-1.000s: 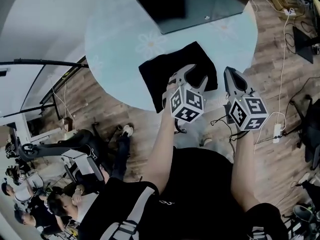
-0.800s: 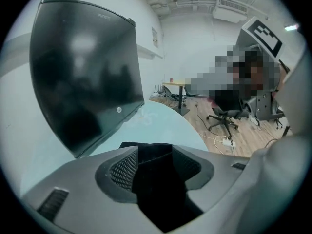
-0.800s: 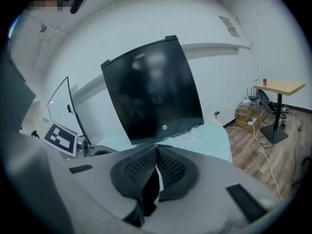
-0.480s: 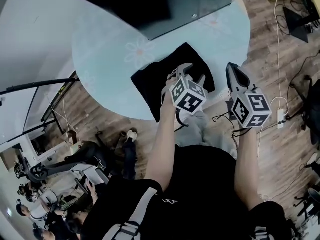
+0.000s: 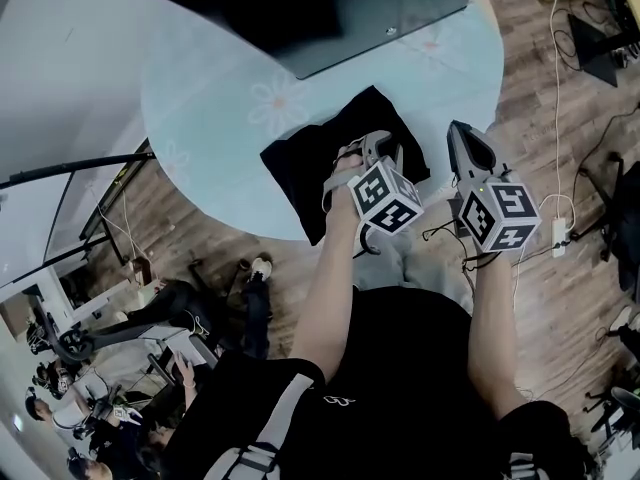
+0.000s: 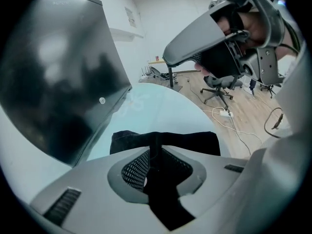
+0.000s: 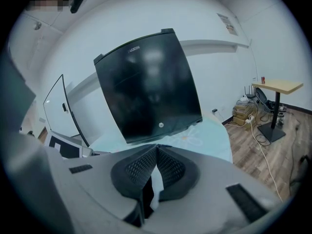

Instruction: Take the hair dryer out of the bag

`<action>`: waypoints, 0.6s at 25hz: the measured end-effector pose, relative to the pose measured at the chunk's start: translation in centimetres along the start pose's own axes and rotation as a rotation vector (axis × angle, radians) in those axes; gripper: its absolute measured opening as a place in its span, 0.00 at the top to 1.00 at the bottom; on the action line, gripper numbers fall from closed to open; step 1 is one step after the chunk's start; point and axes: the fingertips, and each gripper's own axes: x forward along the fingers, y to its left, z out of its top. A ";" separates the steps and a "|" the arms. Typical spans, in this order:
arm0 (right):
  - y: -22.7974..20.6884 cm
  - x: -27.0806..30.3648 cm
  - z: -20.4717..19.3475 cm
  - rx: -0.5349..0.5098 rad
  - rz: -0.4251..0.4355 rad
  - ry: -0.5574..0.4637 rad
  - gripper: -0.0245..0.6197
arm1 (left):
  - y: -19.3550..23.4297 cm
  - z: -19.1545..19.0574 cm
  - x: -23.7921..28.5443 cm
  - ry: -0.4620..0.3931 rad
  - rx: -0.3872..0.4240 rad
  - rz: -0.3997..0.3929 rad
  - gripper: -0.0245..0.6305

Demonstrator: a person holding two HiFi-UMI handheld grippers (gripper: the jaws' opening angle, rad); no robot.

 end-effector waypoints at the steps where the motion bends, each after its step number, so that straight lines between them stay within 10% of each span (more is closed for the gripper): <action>1: 0.1 0.1 0.0 -0.001 0.003 0.001 0.95 | 0.1 0.0 -0.1 -0.004 -0.002 0.002 0.82; 15: 2.2 1.1 -0.9 -0.037 0.055 0.024 0.95 | 1.3 -0.5 -4.0 -0.070 -0.141 0.117 0.93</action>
